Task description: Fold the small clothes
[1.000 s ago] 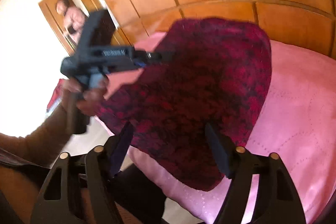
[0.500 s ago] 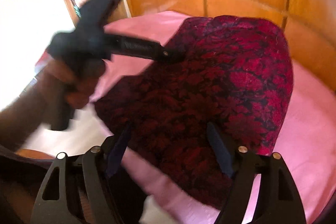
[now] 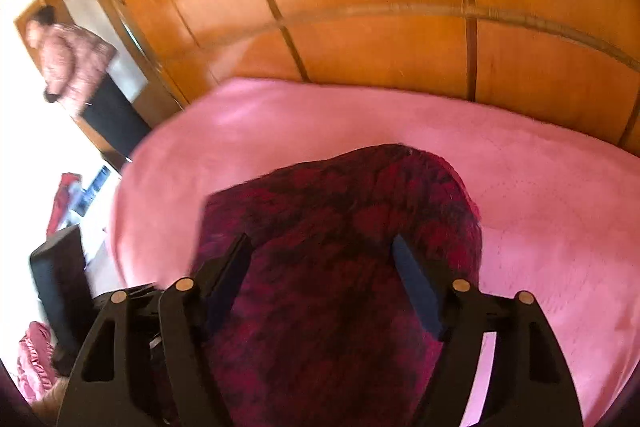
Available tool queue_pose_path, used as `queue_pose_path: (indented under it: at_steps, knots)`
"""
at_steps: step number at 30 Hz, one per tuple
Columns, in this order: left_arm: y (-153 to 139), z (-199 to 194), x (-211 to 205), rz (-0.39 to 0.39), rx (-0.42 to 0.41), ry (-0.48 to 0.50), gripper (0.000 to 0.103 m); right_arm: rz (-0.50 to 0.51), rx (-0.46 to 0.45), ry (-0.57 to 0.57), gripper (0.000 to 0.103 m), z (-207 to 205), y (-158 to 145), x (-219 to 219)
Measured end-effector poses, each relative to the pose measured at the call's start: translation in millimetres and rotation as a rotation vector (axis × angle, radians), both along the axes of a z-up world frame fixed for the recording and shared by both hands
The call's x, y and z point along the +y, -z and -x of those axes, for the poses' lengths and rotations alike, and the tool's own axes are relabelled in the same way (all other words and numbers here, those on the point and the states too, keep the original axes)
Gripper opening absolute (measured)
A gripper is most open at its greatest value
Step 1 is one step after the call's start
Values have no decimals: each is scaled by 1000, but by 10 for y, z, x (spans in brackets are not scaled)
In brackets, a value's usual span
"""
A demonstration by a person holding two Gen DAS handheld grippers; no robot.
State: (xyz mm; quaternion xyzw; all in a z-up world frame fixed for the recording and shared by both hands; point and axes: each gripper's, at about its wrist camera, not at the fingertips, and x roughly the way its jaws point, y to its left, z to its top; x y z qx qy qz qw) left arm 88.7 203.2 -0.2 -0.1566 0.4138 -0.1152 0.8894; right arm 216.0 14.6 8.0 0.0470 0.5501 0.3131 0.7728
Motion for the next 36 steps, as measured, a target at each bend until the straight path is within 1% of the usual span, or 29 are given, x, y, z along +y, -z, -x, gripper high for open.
queue_pose_path:
  at_steps: [2, 4, 6, 7, 8, 9, 11, 12, 14, 16, 17, 18, 20, 21, 22, 23, 24, 26, 27, 28, 29, 31, 33, 36]
  knots:
    - [-11, 17, -31, -24, -2, 1, 17, 62, 31, -11, 73, -99, 162, 134]
    - [1, -23, -69, -72, -2, -2, 17, 122, 43, -26, 74, -166, 345, 260]
    - [33, -71, -118, -138, -11, -2, 17, 175, 50, -36, 77, -192, 486, 329]
    - [59, -90, -133, -157, -10, -2, 18, 190, 60, -30, 78, -212, 559, 342]
    - [87, -100, -128, -159, -7, -7, 18, 187, 71, -17, 79, -227, 593, 340]
    - [95, -104, -106, -144, -6, -17, 18, 180, 73, -12, 80, -227, 587, 318]
    - [64, -79, -44, -107, -1, -36, 20, 136, 41, -8, 83, -185, 493, 239]
    - [38, -44, -27, -105, -4, -47, 25, 115, 24, -8, 85, -139, 438, 194]
    - [-17, 25, -34, -142, -20, -58, 30, 44, -11, 18, 94, -21, 271, 8]
    - [-52, 97, -50, -206, -31, -75, 36, -33, -25, 64, 97, 73, 163, -213]
    - [-59, 119, -44, -222, -31, -83, 39, -59, -25, 91, 99, 116, 149, -323]
    - [-59, 138, -40, -221, -29, -87, 39, -80, -20, 114, 101, 158, 139, -427]
    - [-61, 155, -14, -214, -25, -94, 39, -148, 25, 146, 100, 278, 182, -665]
    - [-55, 157, -6, -218, -23, -100, 43, -170, 47, 154, 100, 313, 221, -736]
    - [-46, 170, 3, -226, -22, -110, 46, -212, 90, 153, 101, 371, 297, -830]
    - [-39, 168, 17, -235, -23, -119, 53, -270, 146, 144, 101, 433, 403, -921]
    - [-30, 162, 36, -234, -21, -125, 56, -296, 175, 145, 101, 467, 432, -978]
    - [-5, 152, 99, -201, -12, -119, 57, -380, 268, 145, 101, 573, 635, -1079]
    - [24, 143, 154, -167, -1, -121, 61, -415, 295, 144, 101, 592, 709, -1083]
    - [44, 133, 189, -145, 6, -122, 62, -451, 323, 144, 101, 628, 783, -1089]
    - [66, 123, 228, -119, 9, -116, 62, -479, 338, 146, 101, 648, 840, -1093]
    - [127, 113, 332, -43, 16, -108, 62, -527, 348, 149, 101, 656, 905, -1056]
    - [182, 108, 425, 26, 25, -99, 62, -531, 357, 124, 101, 623, 927, -968]
    - [272, 109, 537, 120, 31, -87, 62, -533, 363, 55, 101, 485, 996, -776]
